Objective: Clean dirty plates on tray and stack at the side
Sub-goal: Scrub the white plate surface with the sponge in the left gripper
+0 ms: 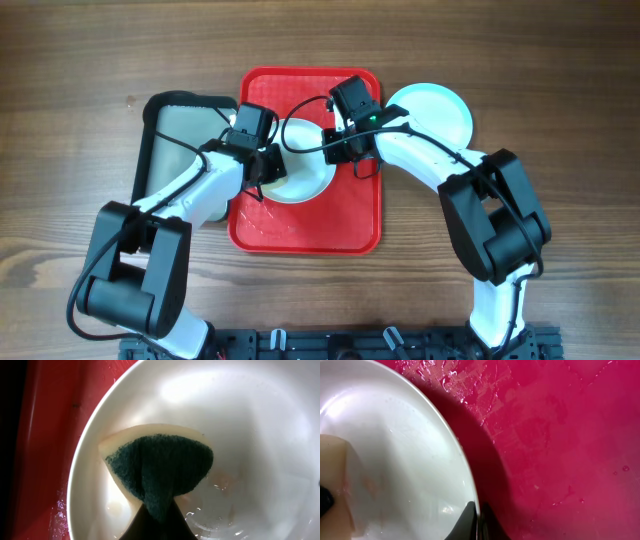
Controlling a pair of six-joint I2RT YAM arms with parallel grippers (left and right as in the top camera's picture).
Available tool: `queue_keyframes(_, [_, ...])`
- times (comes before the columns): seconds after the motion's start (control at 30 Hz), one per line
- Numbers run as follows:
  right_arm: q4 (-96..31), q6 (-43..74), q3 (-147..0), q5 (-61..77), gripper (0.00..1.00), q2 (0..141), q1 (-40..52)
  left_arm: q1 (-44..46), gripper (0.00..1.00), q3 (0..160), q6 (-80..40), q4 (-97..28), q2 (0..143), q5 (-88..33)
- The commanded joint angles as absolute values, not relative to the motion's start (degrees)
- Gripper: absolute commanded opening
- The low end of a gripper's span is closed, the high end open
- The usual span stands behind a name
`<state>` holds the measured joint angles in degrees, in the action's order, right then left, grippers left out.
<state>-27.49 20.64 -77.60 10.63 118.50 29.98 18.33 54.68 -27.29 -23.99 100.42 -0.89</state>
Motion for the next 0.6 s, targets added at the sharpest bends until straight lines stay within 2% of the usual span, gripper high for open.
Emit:
queue_keyframes(0.0, [-28.1, 19.5, -77.2, 7.4, 0.04, 118.2, 30.3, 18.7, 0.04, 53.1, -27.3, -23.9, 102.3, -0.6])
queue_keyframes(0.2, [-28.0, 19.5, -77.2, 7.4, 0.04, 118.2, 30.4, 18.7, 0.04, 53.1, -27.4, -21.3, 102.3, -7.5])
queue_keyframes(0.57, [-28.4, 19.5, -77.2, 7.4, 0.04, 118.2, 30.4, 18.7, 0.04, 53.1, -27.4, -20.7, 104.4, -7.4])
